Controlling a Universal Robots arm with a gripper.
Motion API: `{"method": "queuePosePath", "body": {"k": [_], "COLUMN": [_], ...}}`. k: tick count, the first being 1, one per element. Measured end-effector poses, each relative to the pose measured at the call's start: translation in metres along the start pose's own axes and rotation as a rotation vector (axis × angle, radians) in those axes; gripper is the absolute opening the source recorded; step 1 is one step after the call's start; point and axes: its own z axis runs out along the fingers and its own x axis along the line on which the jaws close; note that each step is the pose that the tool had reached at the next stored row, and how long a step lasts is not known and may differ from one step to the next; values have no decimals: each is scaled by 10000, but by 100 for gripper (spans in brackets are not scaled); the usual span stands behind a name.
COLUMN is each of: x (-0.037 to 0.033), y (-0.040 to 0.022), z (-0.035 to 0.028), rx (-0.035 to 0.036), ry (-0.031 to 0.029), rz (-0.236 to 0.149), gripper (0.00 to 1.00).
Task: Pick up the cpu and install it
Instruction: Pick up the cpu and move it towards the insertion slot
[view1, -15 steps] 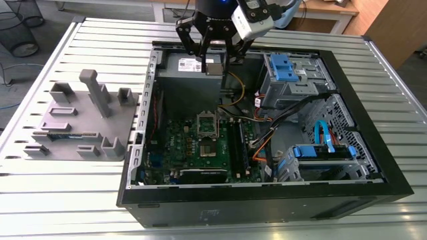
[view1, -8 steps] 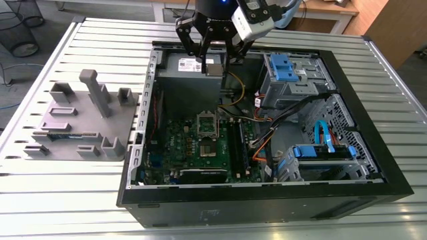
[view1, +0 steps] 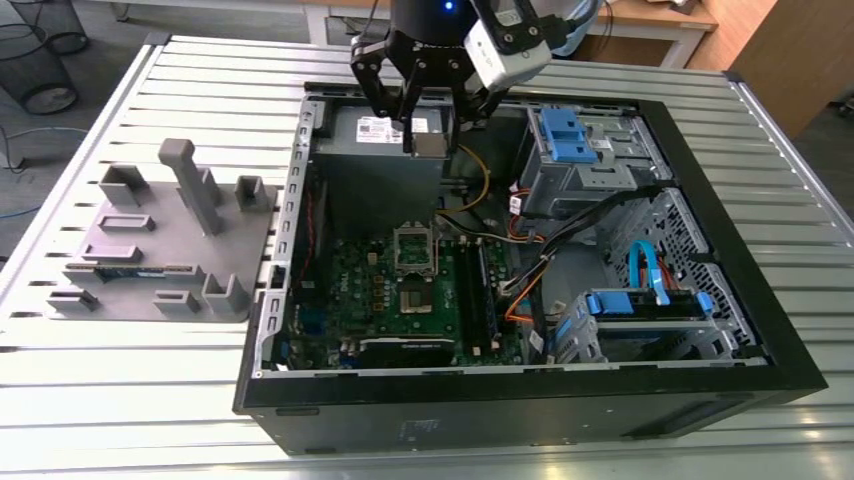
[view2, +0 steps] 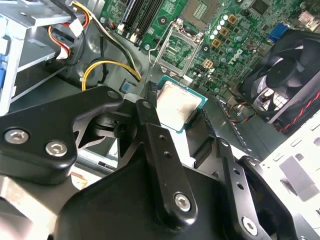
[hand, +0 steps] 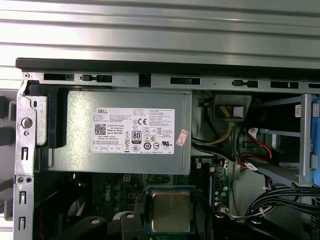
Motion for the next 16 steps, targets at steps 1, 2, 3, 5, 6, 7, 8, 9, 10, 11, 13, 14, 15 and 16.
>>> {"method": "queuePosePath", "body": {"k": [1, 2, 3, 5, 6, 7, 8, 9, 10, 11, 13, 14, 15, 16], "x": [0, 0, 0, 1, 1, 1, 2, 2, 2, 2, 3, 3, 3, 4], "y": [-11, -22, -33, -55, -66, -78, -89, -101, -113, -126, -149, -162, -173, -183], "z": [0, 0, 0, 0, 0, 0, 0, 0, 0, 0, 0, 0, 0, 0], "rx": [0, 0, -1, -1, -1, -1, -1, -1, 0, 0, -1, -1, -1, -1], "ry": [0, 0, 0, -1, -1, 0, 0, 0, 0, 0, -1, -1, 0, 0], "rz": [0, 0, 0, -1, -1, 0, 0, -1, -1, -1, -1, -1, -1, 0], "gripper": [47, 47, 47, 47, 47, 47, 47, 47, 47, 47, 47, 47, 47, 47]}}
